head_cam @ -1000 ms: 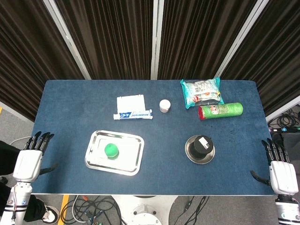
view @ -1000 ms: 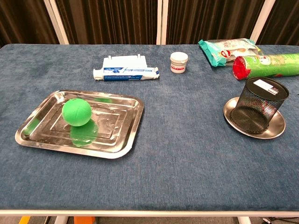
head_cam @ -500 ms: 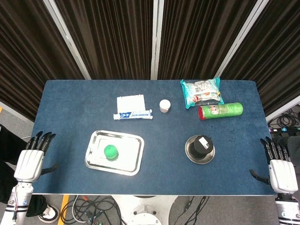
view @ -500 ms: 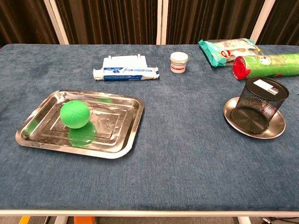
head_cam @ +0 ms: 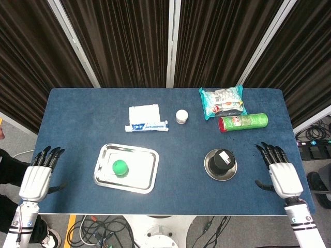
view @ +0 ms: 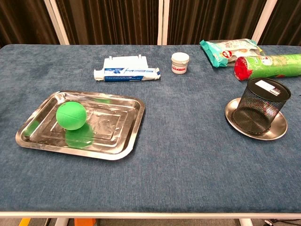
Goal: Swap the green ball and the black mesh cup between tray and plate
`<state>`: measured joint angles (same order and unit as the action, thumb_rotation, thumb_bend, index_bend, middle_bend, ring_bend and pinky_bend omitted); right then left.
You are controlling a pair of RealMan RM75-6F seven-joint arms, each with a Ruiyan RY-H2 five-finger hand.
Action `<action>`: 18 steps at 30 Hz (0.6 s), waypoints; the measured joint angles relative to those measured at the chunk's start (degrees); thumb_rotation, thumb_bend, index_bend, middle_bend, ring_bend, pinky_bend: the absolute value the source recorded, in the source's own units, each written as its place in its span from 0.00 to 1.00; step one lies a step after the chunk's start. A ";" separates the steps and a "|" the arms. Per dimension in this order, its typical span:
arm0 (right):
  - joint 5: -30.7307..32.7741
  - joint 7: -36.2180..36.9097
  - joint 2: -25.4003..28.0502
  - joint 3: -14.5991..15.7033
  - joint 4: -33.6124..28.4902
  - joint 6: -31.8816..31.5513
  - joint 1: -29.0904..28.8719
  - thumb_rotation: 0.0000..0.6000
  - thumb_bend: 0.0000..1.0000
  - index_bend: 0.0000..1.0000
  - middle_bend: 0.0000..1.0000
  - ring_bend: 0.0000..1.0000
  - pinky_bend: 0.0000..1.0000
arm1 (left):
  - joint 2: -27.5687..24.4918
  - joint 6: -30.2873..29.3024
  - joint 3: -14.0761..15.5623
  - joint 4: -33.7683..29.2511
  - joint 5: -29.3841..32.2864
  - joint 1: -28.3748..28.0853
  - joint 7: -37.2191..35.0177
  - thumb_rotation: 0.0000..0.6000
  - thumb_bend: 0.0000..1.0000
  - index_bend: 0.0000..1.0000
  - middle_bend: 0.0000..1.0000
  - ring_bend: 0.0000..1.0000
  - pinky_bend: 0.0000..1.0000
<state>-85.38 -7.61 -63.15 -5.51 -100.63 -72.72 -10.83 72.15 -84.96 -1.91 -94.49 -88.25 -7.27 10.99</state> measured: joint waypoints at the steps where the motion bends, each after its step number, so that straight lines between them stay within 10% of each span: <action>1: 0.54 -0.60 0.16 -0.24 -0.46 2.16 -1.28 1.00 0.06 0.00 0.00 0.00 0.00 | 0.05 0.07 0.03 0.15 -0.04 -0.05 -0.13 1.00 0.00 0.13 0.11 0.03 0.14; 18: 13.81 -13.84 -6.58 -2.84 -0.86 18.51 -15.88 1.00 0.07 0.00 0.10 0.00 0.13 | 0.22 -0.07 0.27 1.93 -0.56 -0.16 -2.63 1.00 0.00 0.13 0.11 0.03 0.14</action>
<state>-71.56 -21.45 -69.73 -8.36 -101.49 -54.21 -26.70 72.37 -85.03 -1.64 -92.56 -88.82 -7.43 8.36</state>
